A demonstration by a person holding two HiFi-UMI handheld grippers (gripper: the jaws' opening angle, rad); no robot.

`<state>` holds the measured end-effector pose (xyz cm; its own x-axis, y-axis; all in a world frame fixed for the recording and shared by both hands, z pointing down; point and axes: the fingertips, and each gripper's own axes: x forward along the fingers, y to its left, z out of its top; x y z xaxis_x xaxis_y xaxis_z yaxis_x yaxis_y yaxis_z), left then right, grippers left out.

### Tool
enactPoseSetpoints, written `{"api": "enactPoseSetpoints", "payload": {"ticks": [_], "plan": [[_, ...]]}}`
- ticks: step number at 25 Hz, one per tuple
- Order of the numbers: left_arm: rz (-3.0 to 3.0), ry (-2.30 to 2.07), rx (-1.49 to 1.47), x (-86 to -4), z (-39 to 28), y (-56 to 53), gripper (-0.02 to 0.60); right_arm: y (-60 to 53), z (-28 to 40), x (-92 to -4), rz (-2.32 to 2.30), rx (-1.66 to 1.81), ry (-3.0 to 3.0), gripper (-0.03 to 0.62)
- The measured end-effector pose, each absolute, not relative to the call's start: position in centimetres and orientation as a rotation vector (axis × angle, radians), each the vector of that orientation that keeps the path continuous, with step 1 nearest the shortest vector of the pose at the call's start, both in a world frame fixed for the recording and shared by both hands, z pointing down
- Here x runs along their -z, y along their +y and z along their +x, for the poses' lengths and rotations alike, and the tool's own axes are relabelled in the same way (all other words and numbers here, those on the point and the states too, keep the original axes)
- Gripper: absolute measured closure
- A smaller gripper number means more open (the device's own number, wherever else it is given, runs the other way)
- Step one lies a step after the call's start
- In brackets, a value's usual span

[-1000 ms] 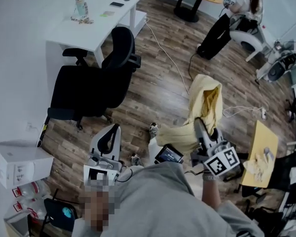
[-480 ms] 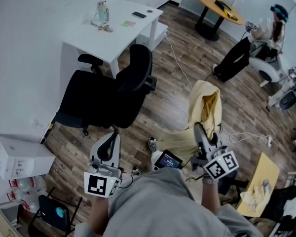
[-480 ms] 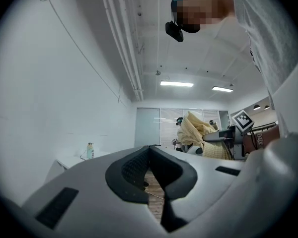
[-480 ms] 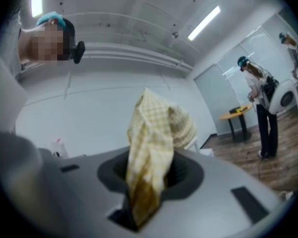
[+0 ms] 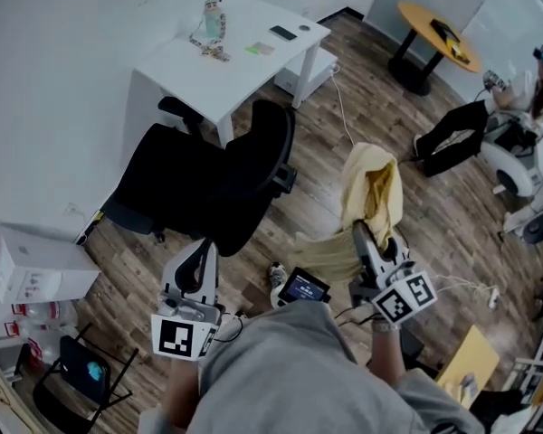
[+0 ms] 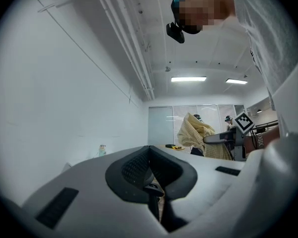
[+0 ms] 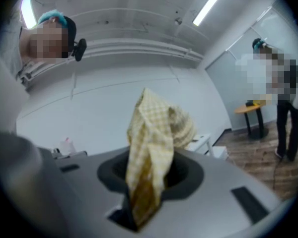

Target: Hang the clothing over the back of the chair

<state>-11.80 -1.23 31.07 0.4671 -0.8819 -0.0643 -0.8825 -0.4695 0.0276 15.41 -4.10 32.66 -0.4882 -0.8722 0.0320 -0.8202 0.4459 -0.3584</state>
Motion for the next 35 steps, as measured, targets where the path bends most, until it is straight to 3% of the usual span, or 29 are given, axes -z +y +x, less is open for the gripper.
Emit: {"api": "enactPoseSetpoints", "payload": {"ticks": [23,35], "plan": [[-2.438,1.929,-0.067,-31.4,-8.4,-7.7,0.549,-17.5,16.4,-33.8,-1.148,0.488,2.792,0.462],[-2.341,2.070,-0.072,-31.9,-10.6,-8.2,0.549,-21.3,12.7,-34.5,-1.024,0.426,2.955,0.461]]}}
